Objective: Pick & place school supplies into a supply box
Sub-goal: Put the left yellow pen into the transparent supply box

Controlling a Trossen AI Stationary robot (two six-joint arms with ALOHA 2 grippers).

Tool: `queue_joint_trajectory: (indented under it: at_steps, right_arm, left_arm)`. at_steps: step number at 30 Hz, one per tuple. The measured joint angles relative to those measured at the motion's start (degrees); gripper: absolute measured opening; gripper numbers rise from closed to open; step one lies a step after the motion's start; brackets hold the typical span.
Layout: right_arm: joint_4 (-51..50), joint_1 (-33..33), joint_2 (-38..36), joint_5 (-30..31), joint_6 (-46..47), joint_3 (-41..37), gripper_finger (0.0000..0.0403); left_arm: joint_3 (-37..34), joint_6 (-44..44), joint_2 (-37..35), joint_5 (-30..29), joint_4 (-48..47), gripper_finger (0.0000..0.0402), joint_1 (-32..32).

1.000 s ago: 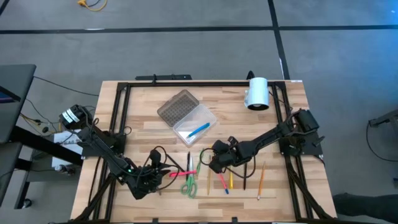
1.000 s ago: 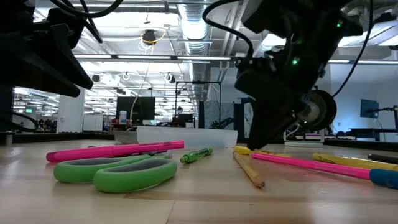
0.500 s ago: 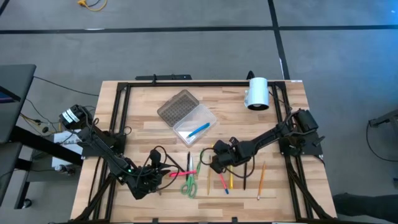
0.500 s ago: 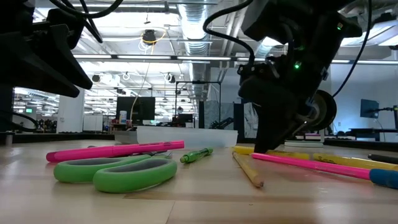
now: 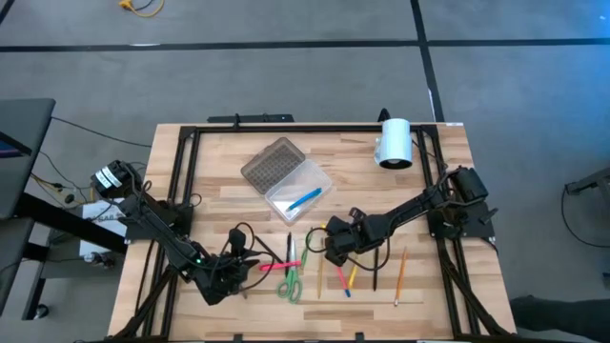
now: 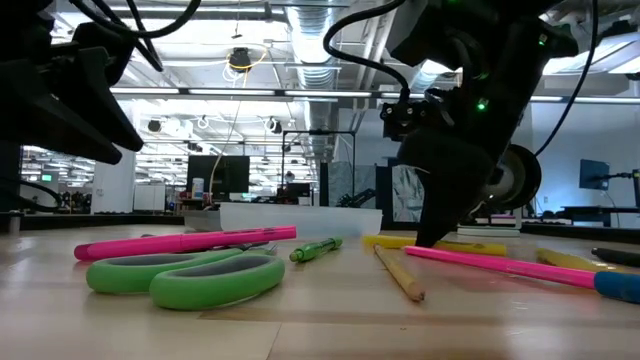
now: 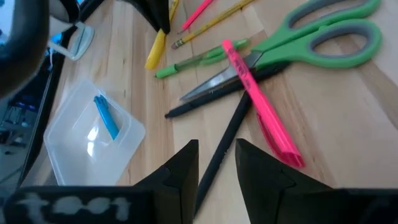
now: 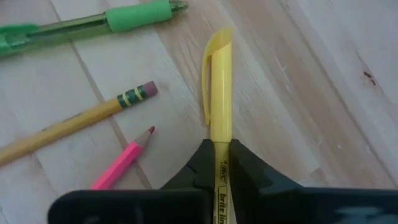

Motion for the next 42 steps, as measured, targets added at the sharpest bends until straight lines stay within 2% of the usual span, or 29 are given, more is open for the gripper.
queue_joint_trajectory:
  at_steps: [5,9,13,20,31,37,42]
  right_arm:
    - [0.0,0.0,0.1,0.4,-2.9,0.0,0.0029]
    - [0.2,0.0,0.1,0.9,-5.8,-0.1,0.0013]
    - [0.2,0.0,0.1,0.3,-7.5,-0.1,0.0011]
    - [0.2,-0.1,0.1,-0.1,-7.6,-0.2,0.0049]
    - [0.3,-2.4,0.1,-3.9,-8.4,-0.2,0.0053]
    - [0.5,-3.7,0.0,-6.2,-11.1,-0.2,0.0048]
    - [0.7,-4.2,-0.1,-6.3,-13.5,-0.1,0.0017]
  left_arm:
    - [0.0,-6.2,0.0,0.8,-3.3,0.0096,0.0]
    - [0.0,-9.0,0.0,2.4,-3.9,0.0096,0.0]
    - [0.0,-9.5,0.0,2.5,-3.9,0.0096,0.0]
    - [0.0,-9.2,0.0,2.5,-4.3,0.0096,0.0]
    - [0.0,-8.8,0.0,2.3,-6.7,0.0096,0.0]
    - [0.0,-7.9,0.0,2.1,-6.8,0.0096,0.0]
    - [0.0,-8.5,0.0,2.0,-7.8,0.0096,0.0]
